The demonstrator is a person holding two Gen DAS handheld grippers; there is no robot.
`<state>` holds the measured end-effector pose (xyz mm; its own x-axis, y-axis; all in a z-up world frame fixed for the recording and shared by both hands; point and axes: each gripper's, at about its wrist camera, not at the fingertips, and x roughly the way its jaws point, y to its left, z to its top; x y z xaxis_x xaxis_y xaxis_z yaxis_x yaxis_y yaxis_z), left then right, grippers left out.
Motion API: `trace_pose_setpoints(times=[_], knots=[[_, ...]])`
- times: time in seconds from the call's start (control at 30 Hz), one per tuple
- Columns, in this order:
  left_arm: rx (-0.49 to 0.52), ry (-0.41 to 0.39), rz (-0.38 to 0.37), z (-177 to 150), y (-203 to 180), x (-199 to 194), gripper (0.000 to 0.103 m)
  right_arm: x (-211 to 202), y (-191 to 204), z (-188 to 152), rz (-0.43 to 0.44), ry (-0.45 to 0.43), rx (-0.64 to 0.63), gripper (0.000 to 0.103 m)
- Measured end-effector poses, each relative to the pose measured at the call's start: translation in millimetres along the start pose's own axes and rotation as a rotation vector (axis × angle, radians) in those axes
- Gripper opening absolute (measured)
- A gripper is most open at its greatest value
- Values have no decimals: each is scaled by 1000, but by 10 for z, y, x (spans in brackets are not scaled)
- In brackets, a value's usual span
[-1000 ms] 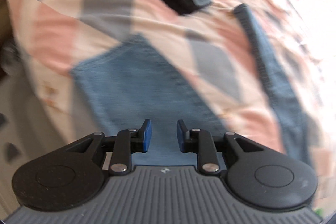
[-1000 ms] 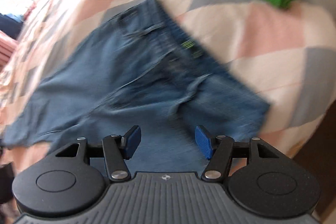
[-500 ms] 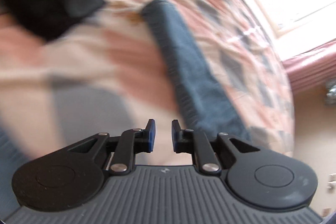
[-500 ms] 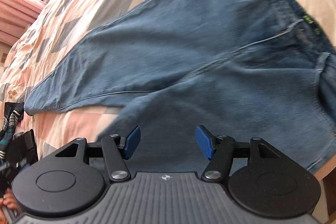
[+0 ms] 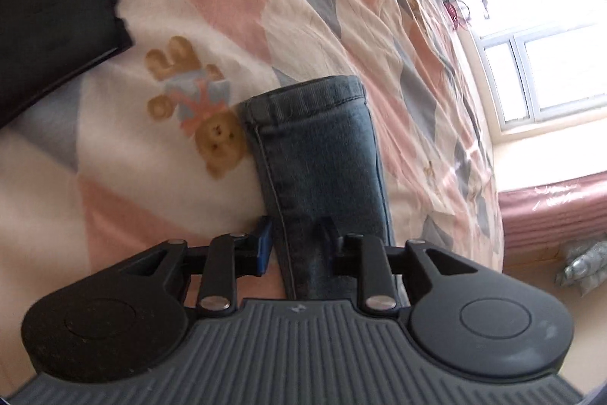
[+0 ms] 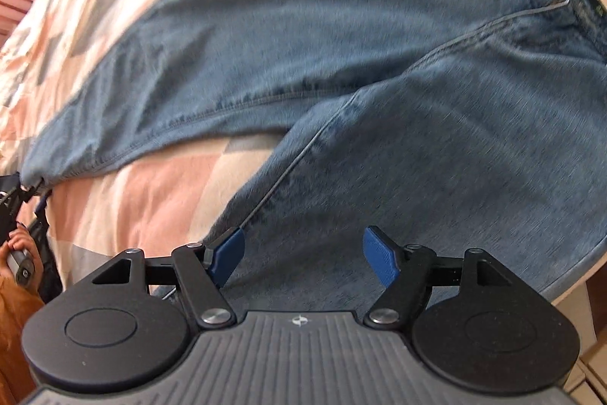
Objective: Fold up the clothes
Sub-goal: 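Release the jeans and regrasp the other leg hem with the left gripper, then release the leg hem and lift both grippers above the spread jeans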
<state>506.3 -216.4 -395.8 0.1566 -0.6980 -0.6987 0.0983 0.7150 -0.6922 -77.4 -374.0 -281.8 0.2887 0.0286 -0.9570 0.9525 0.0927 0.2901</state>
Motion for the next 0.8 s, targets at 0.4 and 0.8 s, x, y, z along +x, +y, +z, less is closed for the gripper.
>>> trace_pose_setpoints(times=[0.4, 0.8], knots=[[656, -122, 39, -109, -798, -818, 13, 156, 410, 60, 15, 21, -53, 73], [920, -28, 242, -380, -957, -556, 13, 169, 430, 52, 26, 33, -67, 74]])
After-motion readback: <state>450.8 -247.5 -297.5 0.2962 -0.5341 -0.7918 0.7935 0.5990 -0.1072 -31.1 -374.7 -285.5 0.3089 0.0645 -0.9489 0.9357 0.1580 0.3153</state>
